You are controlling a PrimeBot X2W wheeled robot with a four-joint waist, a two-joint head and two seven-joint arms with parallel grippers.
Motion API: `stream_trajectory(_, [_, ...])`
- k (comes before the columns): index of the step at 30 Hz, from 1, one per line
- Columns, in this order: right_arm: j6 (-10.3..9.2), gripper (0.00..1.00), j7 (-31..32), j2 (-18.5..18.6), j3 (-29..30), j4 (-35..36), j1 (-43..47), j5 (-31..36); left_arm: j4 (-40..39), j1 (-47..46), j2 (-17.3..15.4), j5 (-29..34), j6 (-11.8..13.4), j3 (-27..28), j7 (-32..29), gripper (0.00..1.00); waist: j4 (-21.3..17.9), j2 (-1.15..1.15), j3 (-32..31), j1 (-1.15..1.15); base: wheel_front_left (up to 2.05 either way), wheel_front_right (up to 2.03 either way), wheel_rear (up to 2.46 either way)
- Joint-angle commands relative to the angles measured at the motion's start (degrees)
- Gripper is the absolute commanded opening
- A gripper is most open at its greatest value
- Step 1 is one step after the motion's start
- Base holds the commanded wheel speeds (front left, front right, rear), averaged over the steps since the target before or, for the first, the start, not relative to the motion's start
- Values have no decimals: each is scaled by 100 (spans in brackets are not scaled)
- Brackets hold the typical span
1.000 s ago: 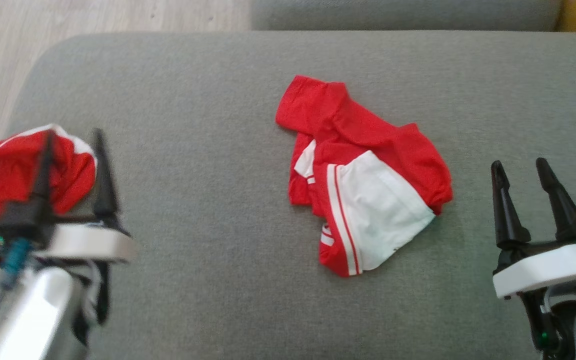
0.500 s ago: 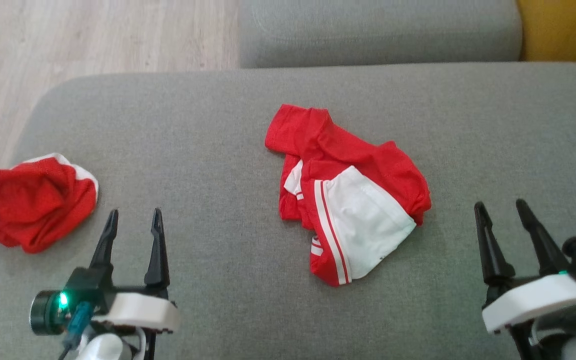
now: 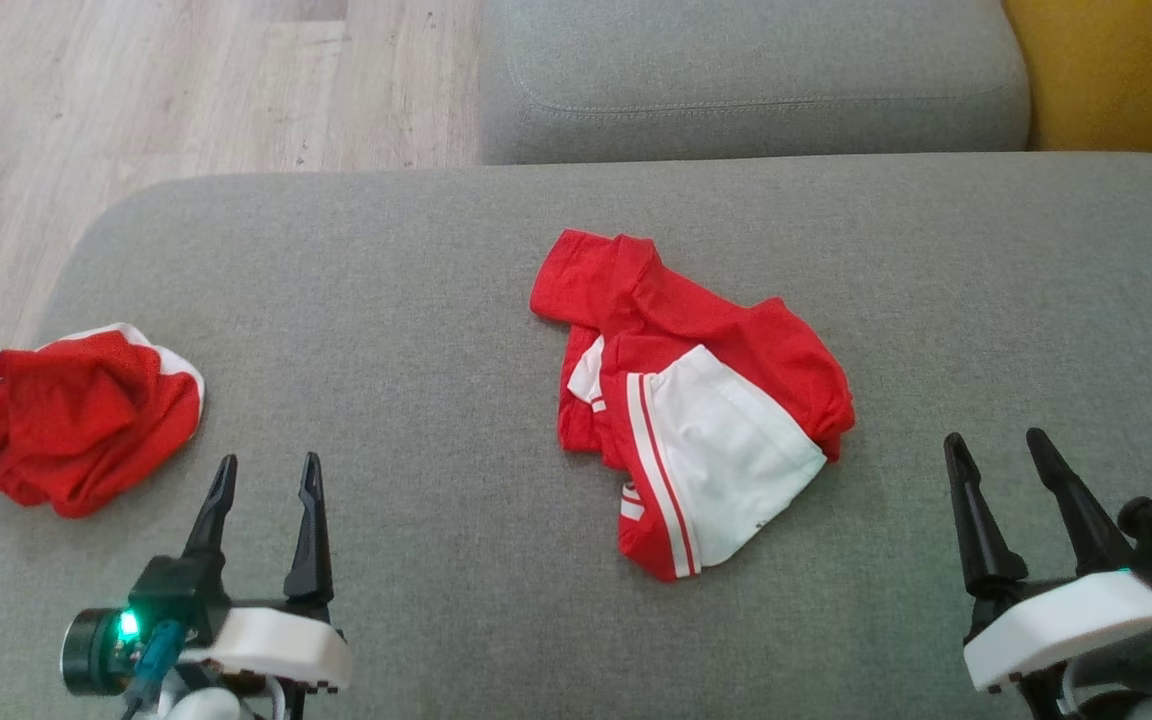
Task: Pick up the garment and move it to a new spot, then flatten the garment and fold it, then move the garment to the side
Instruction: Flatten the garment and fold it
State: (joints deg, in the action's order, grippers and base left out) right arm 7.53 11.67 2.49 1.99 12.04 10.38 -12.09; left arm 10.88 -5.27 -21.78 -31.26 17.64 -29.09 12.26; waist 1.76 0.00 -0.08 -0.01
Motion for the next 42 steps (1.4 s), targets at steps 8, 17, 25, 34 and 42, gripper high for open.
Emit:
stream_trajectory(8, [-4, 100, 15, 39, -124, 279, -176, 39, -72, -305, -63, -92, -34, 230, 75, 100, 4, 0, 23, 1, 0, 0, 0])
stream_trajectory(17, [-4, 100, 14, 39, -111, 280, -209, 52, -44, -348, -84, -92, -42, 197, 68, 100, 15, 0, 60, 1, 0, 0, 0])
stream_trajectory(25, [-4, 100, 297, 39, -200, -16, -240, 47, -92, -452, -93, -71, -30, 170, 62, 100, 43, 0, 223, 1, 0, 0, 0])
stream_trajectory(34, [-4, 100, 459, 67, -808, -1290, -658, -16, -77, -692, 34, -62, 47, 189, 87, 100, 221, 0, 642, 1, 0, 0, 0])
stream_trajectory(42, [-4, 100, 98, 229, -975, -2457, -1549, -264, -8, -898, 119, -49, 30, 195, 134, 100, 301, 0, 923, 1, 0, 0, 0])
